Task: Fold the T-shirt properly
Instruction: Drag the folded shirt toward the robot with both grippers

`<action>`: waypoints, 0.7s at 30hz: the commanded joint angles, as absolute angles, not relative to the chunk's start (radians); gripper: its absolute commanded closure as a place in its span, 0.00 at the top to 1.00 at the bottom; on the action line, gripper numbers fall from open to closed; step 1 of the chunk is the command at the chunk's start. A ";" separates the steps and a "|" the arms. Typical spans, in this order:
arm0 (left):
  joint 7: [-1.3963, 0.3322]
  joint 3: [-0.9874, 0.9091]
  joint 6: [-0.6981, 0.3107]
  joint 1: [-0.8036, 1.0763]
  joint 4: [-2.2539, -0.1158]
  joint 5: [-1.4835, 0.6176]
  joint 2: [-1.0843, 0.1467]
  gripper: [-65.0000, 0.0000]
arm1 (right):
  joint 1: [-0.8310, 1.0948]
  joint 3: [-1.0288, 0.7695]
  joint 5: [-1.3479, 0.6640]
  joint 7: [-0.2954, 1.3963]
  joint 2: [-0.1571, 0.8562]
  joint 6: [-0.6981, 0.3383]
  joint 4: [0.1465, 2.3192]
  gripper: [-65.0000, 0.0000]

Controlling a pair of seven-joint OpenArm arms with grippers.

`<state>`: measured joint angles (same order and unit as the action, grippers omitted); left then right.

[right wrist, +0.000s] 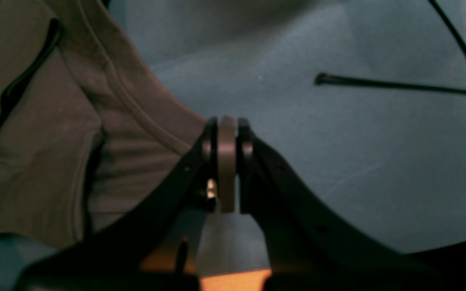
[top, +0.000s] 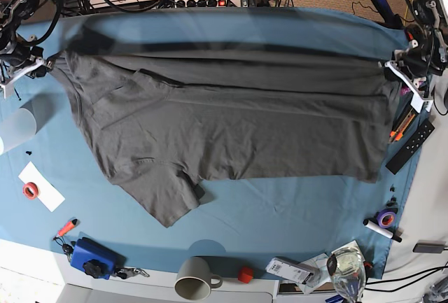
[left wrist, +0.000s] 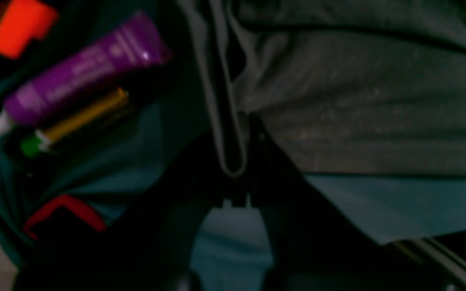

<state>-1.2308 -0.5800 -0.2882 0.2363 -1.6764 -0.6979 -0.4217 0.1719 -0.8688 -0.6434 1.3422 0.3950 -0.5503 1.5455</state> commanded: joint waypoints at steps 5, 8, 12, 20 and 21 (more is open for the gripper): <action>-1.240 -0.594 -0.282 0.272 -1.707 -0.660 -0.451 0.00 | 0.252 -0.886 -0.647 1.305 0.424 -0.546 1.563 0.00; -1.242 -0.595 -0.281 0.300 -1.723 -0.660 -0.451 0.00 | 0.302 -0.886 -0.688 1.293 0.424 -0.546 1.563 0.00; -1.242 -0.595 -0.278 0.342 -1.764 -0.659 -0.448 0.00 | 0.353 -0.886 -0.717 1.262 0.424 -0.546 1.563 0.00; -1.233 -0.606 -0.270 0.388 -1.820 -0.630 -0.426 0.00 | 0.369 -0.886 -0.718 1.255 0.424 -0.554 1.563 0.00; -1.231 -0.608 -0.270 0.388 -1.820 -0.630 -0.421 0.00 | 0.369 -0.886 -0.718 1.254 0.424 -0.554 1.563 0.00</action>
